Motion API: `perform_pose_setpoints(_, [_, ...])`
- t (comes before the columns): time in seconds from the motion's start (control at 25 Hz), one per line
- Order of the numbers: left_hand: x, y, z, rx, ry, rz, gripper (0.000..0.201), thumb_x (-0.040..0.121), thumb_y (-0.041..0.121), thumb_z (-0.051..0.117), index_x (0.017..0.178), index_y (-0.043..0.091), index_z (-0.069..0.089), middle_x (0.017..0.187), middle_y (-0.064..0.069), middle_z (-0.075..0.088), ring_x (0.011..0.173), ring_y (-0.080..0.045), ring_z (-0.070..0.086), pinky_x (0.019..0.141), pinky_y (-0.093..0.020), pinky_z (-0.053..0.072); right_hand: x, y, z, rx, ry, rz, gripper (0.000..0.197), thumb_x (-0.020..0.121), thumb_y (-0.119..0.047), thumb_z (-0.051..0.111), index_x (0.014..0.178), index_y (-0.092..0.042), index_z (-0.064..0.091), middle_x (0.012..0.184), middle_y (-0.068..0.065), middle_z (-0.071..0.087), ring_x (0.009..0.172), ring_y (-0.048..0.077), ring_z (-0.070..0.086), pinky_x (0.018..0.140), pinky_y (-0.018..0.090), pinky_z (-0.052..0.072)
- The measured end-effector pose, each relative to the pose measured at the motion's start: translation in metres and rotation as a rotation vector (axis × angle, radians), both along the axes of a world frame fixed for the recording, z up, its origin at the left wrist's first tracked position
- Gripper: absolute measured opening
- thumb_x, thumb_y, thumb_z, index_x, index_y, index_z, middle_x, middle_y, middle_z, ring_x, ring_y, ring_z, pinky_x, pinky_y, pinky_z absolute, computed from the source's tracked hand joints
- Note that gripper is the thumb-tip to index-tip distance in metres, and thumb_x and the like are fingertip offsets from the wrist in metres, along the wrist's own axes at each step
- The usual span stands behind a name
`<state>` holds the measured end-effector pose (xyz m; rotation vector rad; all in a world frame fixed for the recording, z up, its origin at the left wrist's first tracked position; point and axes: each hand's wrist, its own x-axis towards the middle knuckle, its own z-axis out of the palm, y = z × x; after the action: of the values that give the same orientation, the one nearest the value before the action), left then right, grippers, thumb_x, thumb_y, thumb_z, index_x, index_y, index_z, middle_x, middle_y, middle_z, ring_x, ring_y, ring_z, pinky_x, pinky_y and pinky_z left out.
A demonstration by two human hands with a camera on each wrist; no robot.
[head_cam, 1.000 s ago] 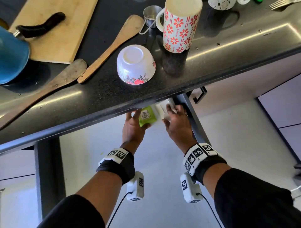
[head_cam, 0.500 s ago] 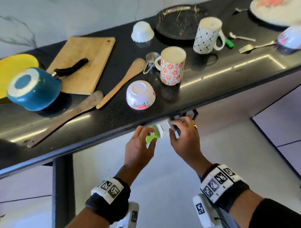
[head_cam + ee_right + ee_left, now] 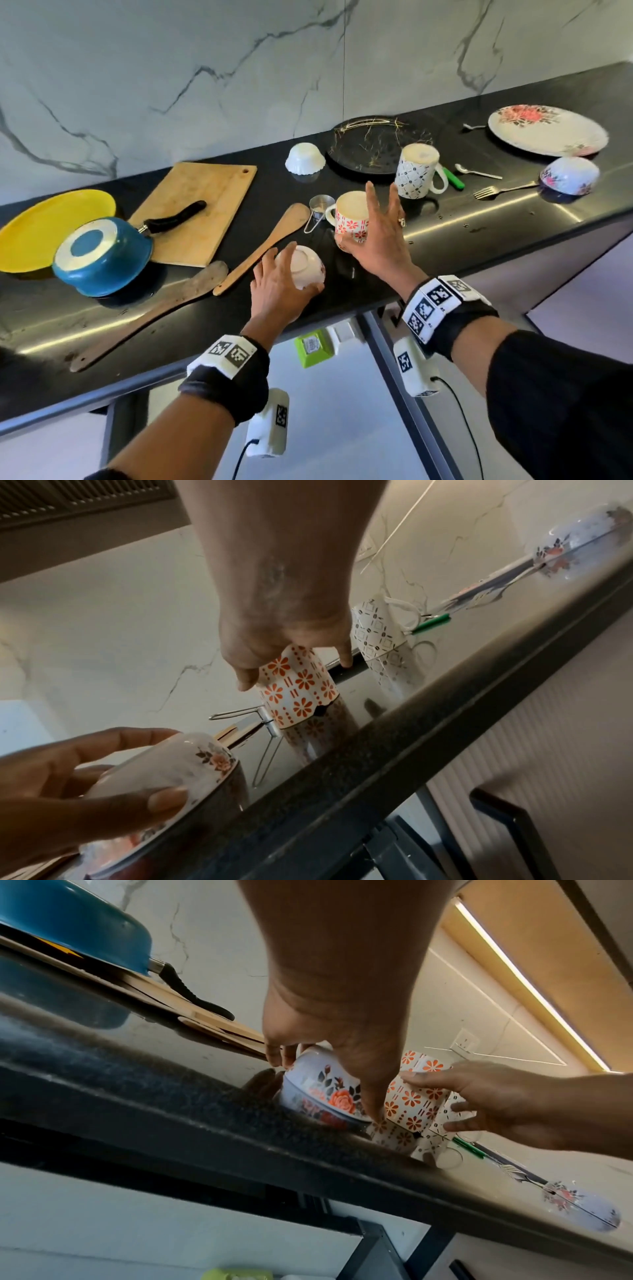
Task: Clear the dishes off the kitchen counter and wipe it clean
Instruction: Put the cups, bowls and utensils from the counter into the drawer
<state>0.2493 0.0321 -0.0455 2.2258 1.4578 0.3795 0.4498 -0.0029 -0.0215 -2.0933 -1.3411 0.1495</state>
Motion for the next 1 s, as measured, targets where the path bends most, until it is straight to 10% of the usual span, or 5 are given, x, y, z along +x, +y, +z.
perform_pose_setpoints(0.28, [-0.006, 0.002, -0.004, 0.059, -0.211, -0.021, 0.087, 0.072, 0.038, 0.083, 0.146, 0.034, 0.036, 0.142, -0.006, 0.038, 0.128, -0.032, 0.040, 0.102, -0.048, 0.043, 0.004, 0.003, -0.008, 0.143, 0.401, -0.118, 0.085, 0.065, -0.042, 0.087, 0.131, -0.015, 0.041, 0.126, 0.004, 0.055, 0.115, 0.021, 0.053, 0.086, 0.027, 0.042])
perform_pose_setpoints(0.48, [-0.041, -0.066, 0.012, 0.098, -0.457, -0.021, 0.087, 0.071, 0.047, 0.081, 0.144, 0.042, 0.034, 0.142, 0.006, 0.034, 0.127, -0.016, 0.039, 0.094, -0.030, 0.046, -0.010, -0.072, 0.001, 0.392, 0.423, 0.022, 0.086, 0.057, -0.047, 0.087, 0.123, -0.013, 0.044, 0.116, -0.001, 0.059, 0.102, 0.009, 0.058, 0.083, 0.024, 0.053])
perform_pose_setpoints(0.72, [-0.107, -0.182, -0.049, -0.025, -0.320, -0.055, 0.085, 0.066, 0.066, 0.076, 0.139, 0.036, 0.043, 0.136, 0.010, 0.045, 0.121, -0.011, 0.045, 0.091, -0.022, 0.043, -0.043, -0.190, -0.033, 0.208, 0.486, 0.251, 0.090, 0.060, -0.043, 0.086, 0.134, -0.020, 0.040, 0.124, -0.022, 0.049, 0.112, 0.001, 0.054, 0.086, 0.011, 0.048])
perform_pose_setpoints(1.0, [-0.118, -0.175, -0.116, -0.087, 0.018, -0.065, 0.089, 0.063, 0.056, 0.081, 0.141, 0.035, 0.044, 0.139, -0.001, 0.048, 0.117, -0.030, 0.046, 0.091, -0.044, 0.050, -0.072, -0.205, -0.099, -0.076, 0.486, 0.107, 0.086, 0.054, -0.034, 0.094, 0.121, -0.032, 0.041, 0.114, -0.011, 0.055, 0.098, 0.006, 0.056, 0.077, 0.017, 0.050])
